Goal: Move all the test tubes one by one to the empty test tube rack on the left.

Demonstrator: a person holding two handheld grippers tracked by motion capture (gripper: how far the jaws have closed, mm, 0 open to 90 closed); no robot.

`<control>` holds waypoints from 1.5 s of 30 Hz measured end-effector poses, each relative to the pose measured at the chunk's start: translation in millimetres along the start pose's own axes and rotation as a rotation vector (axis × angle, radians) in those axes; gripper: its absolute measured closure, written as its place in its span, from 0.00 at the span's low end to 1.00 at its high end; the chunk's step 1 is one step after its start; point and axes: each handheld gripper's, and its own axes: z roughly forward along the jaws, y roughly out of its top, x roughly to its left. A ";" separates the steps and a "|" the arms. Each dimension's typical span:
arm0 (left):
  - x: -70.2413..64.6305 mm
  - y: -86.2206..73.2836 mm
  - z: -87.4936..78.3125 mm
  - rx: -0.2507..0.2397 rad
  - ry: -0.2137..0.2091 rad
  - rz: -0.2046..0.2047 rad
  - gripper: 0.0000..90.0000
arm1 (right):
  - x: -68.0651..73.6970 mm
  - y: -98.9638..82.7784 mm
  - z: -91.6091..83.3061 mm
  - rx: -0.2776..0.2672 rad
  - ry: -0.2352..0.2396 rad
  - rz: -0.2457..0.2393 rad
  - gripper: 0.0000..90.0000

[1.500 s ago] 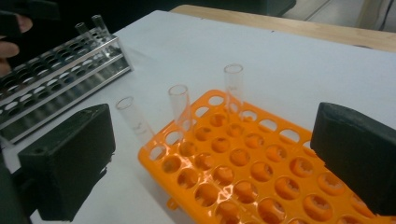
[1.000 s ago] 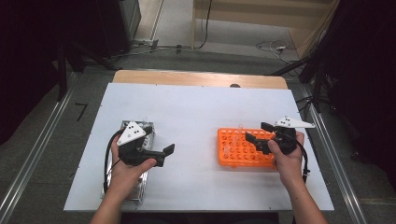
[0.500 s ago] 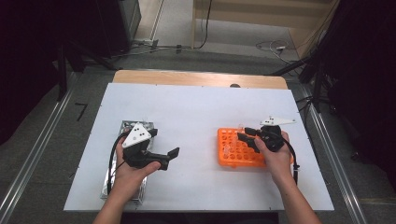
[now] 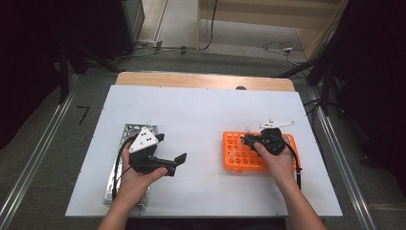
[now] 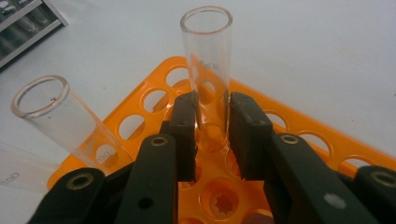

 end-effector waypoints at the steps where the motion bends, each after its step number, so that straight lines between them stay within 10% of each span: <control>1: 0.1 -0.1 0.0 0.000 0.000 0.000 0.00 | 0.3 -0.1 0.2 0.001 -0.002 -0.001 0.78; 25: -5.0 0.4 2.6 0.007 -0.006 0.006 0.00 | 9.0 -2.7 -0.8 -0.015 -0.072 -0.046 0.82; 45: -8.7 2.7 1.2 -0.002 -0.020 0.011 0.00 | 4.1 2.9 -44.9 -0.155 -0.058 -0.003 0.82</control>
